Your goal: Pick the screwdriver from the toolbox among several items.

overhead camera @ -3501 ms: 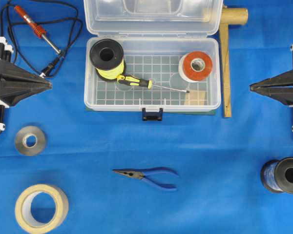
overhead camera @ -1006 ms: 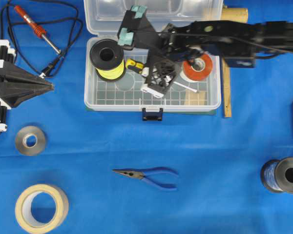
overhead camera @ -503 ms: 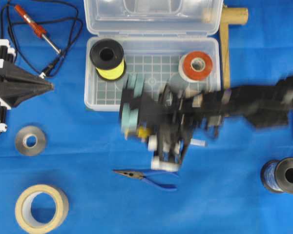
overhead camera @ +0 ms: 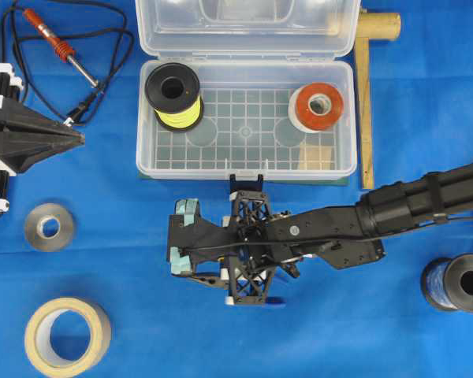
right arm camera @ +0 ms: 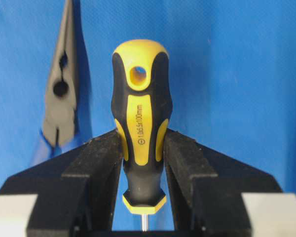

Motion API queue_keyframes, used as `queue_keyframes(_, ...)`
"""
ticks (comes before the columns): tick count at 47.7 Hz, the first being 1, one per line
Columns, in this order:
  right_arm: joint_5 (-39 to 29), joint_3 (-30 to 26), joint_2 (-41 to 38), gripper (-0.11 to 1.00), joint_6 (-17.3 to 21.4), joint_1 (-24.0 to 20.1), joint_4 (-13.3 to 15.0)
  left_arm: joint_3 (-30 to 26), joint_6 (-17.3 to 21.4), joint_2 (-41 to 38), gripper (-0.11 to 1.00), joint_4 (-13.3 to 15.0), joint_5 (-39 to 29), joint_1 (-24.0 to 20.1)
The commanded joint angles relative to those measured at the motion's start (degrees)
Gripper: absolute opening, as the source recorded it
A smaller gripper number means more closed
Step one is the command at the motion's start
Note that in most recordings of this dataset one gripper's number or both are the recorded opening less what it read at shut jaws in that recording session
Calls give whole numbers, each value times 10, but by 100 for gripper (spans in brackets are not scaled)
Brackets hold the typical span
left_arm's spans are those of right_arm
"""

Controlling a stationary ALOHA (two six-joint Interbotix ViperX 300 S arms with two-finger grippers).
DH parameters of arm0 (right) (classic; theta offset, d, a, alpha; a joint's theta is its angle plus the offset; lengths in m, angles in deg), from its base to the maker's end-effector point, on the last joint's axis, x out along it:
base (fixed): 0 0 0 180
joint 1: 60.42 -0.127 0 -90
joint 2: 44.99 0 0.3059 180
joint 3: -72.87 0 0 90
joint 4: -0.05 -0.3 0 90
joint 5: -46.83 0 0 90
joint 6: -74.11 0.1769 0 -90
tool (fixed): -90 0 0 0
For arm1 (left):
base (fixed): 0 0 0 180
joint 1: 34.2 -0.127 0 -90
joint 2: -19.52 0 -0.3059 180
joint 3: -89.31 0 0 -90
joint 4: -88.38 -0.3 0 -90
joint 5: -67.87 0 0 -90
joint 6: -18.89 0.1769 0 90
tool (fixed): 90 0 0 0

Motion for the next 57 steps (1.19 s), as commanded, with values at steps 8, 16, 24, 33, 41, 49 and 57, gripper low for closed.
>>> queue_keyframes(8, 13, -11, 4, 45, 6, 6, -7, -6, -1, 1, 0, 1, 1, 0)
queue_keyframes(16, 9, -11, 5, 46, 26, 6, -8, -6, -1, 7, 0, 2, -4, 0)
queue_keyframes(24, -45, -9, 45, 89, 27, 6, 0, -6, -2, 14, 0, 2, -10, 0)
queue_keyframes(33, -61, 15, 134, 84, 27, -1, 24, -6, -3, 25, 0, 2, -19, 0)
queue_keyframes(41, -55, 84, 246, 85, 32, -13, 60, -5, -3, 27, 0, 2, -25, 0)
queue_keyframes(49, 8, 213, 382, 85, 36, -17, 77, -4, -2, 27, 0, 2, -27, 0)
queue_keyframes(57, 89, 337, 514, 85, 49, -17, 91, 0, -3, 26, 0, 2, -27, 0)
